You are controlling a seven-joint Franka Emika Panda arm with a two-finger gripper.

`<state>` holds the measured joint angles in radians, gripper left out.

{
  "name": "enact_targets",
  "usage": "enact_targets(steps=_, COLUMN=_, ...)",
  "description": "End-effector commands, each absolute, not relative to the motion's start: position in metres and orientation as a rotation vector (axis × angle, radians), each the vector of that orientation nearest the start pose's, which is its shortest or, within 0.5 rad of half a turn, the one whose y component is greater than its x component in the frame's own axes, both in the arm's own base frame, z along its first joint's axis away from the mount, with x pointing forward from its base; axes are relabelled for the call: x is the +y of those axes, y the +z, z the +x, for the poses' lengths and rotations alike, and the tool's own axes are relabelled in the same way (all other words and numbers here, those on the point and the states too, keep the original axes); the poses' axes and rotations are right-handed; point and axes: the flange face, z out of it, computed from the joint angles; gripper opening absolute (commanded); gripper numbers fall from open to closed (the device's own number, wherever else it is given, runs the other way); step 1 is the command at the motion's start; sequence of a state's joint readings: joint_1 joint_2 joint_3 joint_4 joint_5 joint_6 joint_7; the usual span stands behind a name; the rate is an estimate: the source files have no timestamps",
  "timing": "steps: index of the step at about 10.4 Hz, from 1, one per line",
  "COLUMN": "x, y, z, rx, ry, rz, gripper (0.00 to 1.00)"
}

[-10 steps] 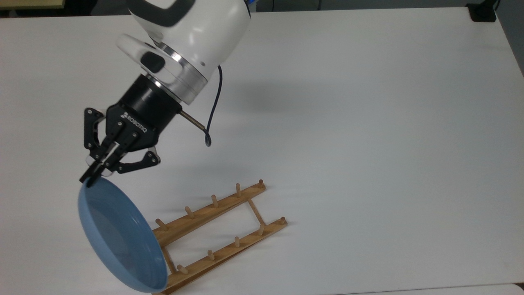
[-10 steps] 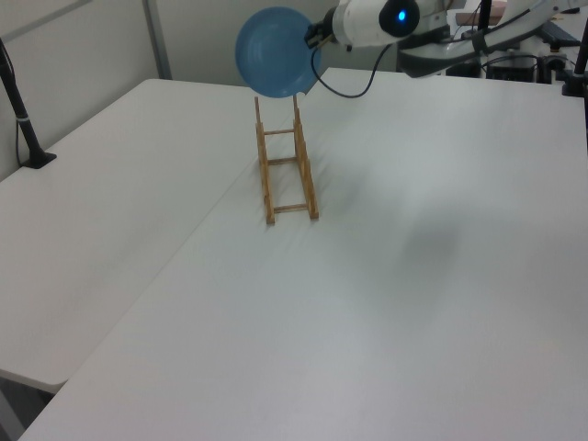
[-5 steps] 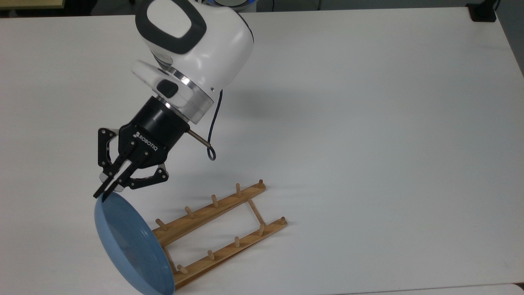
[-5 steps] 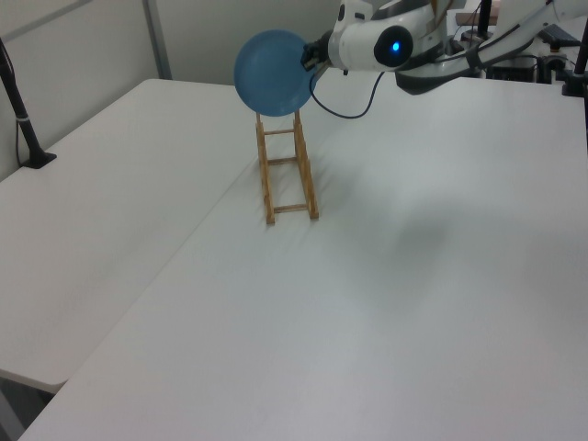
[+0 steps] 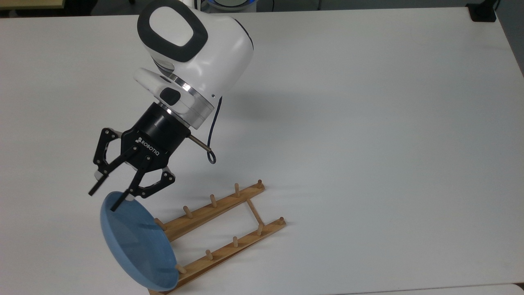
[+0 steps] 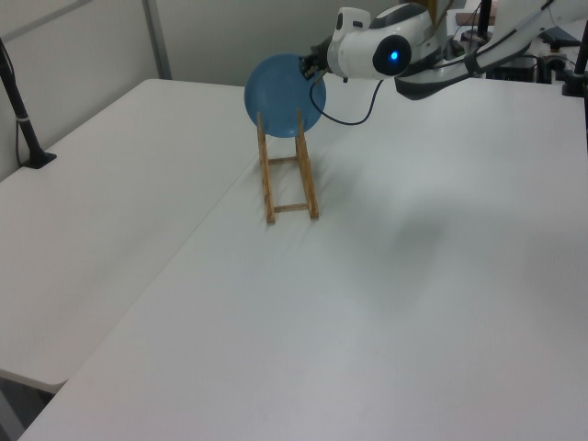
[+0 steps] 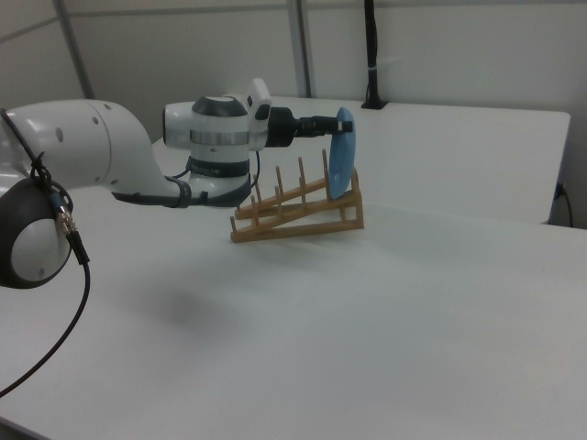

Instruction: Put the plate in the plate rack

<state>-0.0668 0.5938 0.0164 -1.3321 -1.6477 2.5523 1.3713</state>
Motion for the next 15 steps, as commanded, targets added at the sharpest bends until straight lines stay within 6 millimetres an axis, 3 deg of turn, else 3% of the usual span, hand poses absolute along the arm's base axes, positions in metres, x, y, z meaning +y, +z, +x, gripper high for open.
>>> enact_targets(steps=1, x=-0.028, y=0.445, z=0.761, rx=-0.248, ry=1.396, rz=2.058, gripper=0.75)
enact_targets(steps=2, x=-0.028, y=0.451, z=0.76, rx=-0.265, ry=1.408, rz=2.059, gripper=0.77)
enact_targets(steps=4, x=-0.029, y=0.5, z=0.752, rx=-0.452, ry=1.475, rz=2.108, gripper=1.0)
enact_targets(steps=7, x=-0.011, y=0.576, z=0.731, rx=-0.83, ry=1.545, rz=2.276, gripper=1.0)
enact_targets(steps=9, x=-0.011, y=0.61, z=0.702, rx=-1.118, ry=1.461, rz=2.398, gripper=1.0)
enact_targets(steps=13, x=0.013, y=0.641, z=0.644, rx=-1.384, ry=0.777, rz=2.696, gripper=1.0)
enact_targets(steps=15, x=0.029, y=0.642, z=0.603, rx=-1.298, ry=0.363, rz=2.884, gripper=1.0)
